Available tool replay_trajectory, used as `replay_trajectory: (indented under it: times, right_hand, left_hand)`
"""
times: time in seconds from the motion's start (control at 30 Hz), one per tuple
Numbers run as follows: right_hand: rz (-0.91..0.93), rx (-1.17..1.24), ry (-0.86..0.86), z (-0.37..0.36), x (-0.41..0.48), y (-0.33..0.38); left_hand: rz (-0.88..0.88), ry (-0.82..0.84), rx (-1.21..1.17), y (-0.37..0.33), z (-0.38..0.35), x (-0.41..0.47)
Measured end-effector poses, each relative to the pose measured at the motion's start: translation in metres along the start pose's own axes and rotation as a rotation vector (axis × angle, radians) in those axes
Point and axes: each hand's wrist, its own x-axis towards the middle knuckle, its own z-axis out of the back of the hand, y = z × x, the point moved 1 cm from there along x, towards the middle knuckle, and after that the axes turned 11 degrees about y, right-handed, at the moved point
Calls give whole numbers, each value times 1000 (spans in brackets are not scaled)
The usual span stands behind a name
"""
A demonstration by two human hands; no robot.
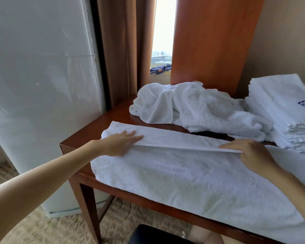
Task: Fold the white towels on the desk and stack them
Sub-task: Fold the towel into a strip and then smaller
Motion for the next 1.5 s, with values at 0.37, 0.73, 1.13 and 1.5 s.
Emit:
replay_trajectory:
  times: [0.37, 0.73, 1.13, 1.5]
  right_hand:
    - [-142, -15, -11, 12, -55, -29]
    - [-621, -26, 45, 47, -143, -80]
    - [-449, -147, -170, 70, -204, -118]
    - [-584, -135, -387, 69, -210, -117]
  left_hand:
    - [-322, -280, 83, -138, 19, 24]
    - [-414, -391, -135, -317, 15, 87]
    - [-584, -583, -135, -369, 8, 105]
    - [-784, -618, -152, -372, 8, 91]
